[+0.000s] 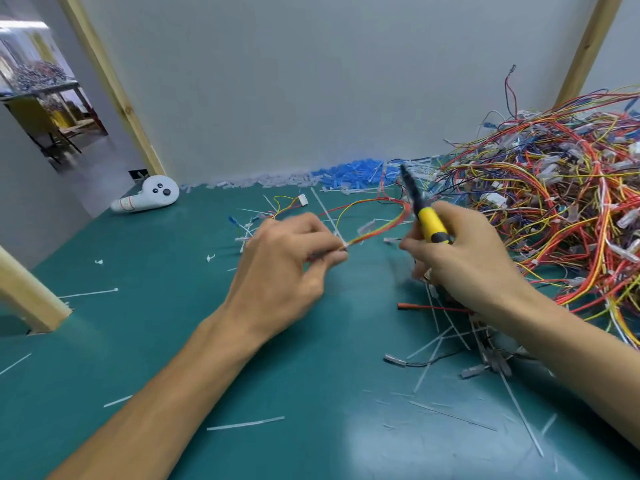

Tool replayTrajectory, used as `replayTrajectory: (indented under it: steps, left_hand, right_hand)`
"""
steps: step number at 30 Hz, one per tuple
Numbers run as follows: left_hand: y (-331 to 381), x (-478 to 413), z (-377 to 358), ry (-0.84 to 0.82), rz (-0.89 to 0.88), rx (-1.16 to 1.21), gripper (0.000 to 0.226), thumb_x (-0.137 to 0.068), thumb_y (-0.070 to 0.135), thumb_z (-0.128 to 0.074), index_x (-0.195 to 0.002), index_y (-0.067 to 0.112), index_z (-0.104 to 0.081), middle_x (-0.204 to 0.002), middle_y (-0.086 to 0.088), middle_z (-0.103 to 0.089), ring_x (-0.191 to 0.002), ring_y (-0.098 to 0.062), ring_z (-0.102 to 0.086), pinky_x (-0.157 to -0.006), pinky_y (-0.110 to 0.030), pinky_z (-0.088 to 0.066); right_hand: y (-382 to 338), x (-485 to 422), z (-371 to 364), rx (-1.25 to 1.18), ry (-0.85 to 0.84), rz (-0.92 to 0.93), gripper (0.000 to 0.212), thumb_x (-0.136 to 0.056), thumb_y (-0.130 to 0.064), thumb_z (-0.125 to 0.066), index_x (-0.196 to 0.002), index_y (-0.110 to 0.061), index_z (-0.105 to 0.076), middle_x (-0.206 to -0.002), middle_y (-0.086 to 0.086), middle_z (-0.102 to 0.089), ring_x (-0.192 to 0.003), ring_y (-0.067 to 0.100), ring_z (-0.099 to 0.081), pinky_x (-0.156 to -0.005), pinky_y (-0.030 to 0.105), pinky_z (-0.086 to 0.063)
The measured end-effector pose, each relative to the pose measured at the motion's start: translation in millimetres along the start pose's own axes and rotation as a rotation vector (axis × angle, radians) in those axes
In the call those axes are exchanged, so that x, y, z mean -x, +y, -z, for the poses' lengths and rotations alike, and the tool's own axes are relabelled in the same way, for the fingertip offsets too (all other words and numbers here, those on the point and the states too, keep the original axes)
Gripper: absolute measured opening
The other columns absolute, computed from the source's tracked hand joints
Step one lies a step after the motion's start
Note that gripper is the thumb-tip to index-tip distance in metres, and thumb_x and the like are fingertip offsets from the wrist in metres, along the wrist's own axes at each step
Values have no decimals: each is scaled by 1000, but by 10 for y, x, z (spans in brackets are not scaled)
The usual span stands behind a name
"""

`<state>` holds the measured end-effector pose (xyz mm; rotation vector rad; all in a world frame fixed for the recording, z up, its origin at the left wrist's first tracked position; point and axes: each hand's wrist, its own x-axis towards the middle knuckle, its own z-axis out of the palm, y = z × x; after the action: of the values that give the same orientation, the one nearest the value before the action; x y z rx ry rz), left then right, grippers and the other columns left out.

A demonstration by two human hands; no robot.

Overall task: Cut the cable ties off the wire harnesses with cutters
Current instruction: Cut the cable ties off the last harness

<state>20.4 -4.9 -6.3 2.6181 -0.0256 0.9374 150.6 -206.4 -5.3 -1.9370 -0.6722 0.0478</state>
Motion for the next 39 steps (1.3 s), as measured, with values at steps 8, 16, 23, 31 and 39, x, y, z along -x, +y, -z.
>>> replayTrajectory:
  steps: [8,16,23,31,39]
  left_hand:
    - [32,-24,120,111,-9,-133,8,-98,20,-70,-94,19,-76,-99,11,-67,-80,-23,-62,-70,-40,-49]
    - [48,-26,106,33,19,-302,13,-93,7,-68,-85,17,-72,-83,1,-54,-80,-25,-52,-74,-42,-36]
    - [72,-8,52,23,-18,-248,37,-90,10,-73,-125,21,-71,-95,3,-65,-94,-22,-61,-81,-44,-41]
    - [103,7,21,-3,-52,-196,43,-92,13,-71,-133,23,-66,-100,7,-67,-95,-20,-62,-83,-44,-40]
    - [103,11,-13,48,-83,-164,42,-89,12,-72,-130,21,-68,-98,11,-67,-93,-19,-62,-84,-45,-40]
  right_hand:
    - [-51,107,-7,297,58,340,28,-79,-10,-83,-96,-25,-66,-80,-9,-60,-71,11,-48,-66,11,-37]
    - [-70,77,64,393,114,461,27,-78,-10,-78,-103,-18,-73,-89,-1,-65,-75,19,-58,-68,38,-52]
    - [-91,140,102,493,-124,480,20,-84,-24,-74,-102,-30,-73,-85,-11,-62,-77,27,-59,-67,44,-54]
    - [-74,146,75,540,-165,442,22,-81,-30,-67,-104,-30,-71,-88,-11,-62,-80,28,-57,-69,44,-53]
    - [-29,123,64,504,-181,449,19,-79,-22,-73,-95,-32,-70,-78,-11,-56,-70,16,-53,-61,43,-49]
